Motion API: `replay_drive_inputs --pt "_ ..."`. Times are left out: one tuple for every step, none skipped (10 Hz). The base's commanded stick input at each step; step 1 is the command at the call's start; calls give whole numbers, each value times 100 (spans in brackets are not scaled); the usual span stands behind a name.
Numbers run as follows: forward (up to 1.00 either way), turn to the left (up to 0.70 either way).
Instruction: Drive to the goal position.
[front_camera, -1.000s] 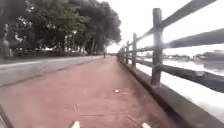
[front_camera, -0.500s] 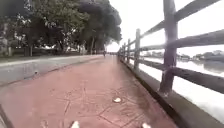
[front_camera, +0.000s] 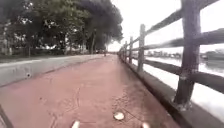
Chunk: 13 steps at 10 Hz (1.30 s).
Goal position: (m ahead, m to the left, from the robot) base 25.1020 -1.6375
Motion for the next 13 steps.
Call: replay_drive_inputs --pt "70 0" --pt "70 0" --pt "70 0" --pt "70 0" --pt "70 0" --pt "70 -4" --pt "70 -17" --pt "70 -30" --pt "70 -30" --pt "70 -8" --pt "70 -1" --pt "70 0" --pt "70 0"
